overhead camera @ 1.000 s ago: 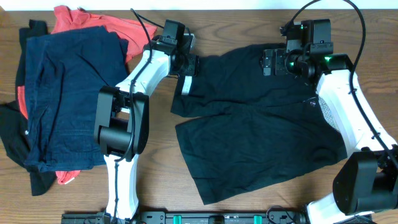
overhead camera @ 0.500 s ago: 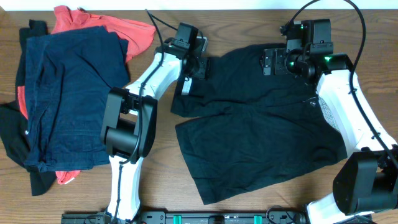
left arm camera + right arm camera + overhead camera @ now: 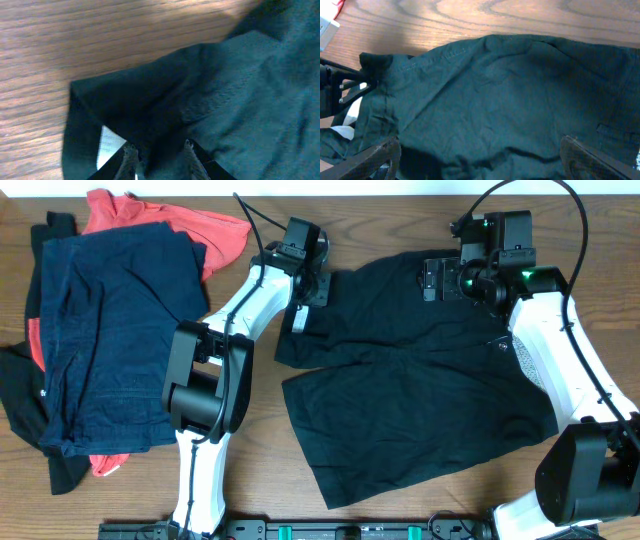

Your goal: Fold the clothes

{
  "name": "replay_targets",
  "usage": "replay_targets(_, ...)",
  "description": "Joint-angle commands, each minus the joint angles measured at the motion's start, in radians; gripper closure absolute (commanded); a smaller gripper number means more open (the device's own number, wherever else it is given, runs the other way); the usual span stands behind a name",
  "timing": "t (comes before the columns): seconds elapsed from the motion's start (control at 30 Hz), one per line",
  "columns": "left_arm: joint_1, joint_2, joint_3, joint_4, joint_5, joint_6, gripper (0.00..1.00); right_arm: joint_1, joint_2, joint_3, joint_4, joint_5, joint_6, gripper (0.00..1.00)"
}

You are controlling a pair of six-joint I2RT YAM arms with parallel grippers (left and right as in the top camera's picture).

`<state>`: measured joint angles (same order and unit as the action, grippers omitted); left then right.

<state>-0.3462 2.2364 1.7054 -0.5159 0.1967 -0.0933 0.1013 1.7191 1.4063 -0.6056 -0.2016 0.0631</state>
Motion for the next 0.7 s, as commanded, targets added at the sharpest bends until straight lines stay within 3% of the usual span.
replay_targets(0.0, 0.002, 0.040, -0.017, 0.003, -0.051, 0.001, 0.66, -0.008, 0.007, -0.002, 0.000, 0.003, -0.013, 0.01)
replay_targets(0.2, 0.002, 0.072, -0.017, 0.026, -0.051, 0.002, 0.67, -0.008, 0.007, -0.002, -0.001, 0.003, -0.013, 0.01)
replay_targets(0.33, 0.002, 0.070, -0.016, 0.041, -0.051, 0.001, 0.81, -0.008, 0.007, -0.002, 0.000, 0.003, -0.013, 0.01)
replay_targets(0.4, 0.002, 0.069, -0.016, 0.054, -0.051, 0.001, 0.94, -0.008, 0.007, -0.002, 0.001, 0.003, -0.013, 0.01)
replay_targets(0.67, 0.017, 0.020, 0.014, 0.112, -0.060, 0.006, 0.94, -0.008, 0.007, -0.002, 0.000, 0.003, -0.013, 0.01)
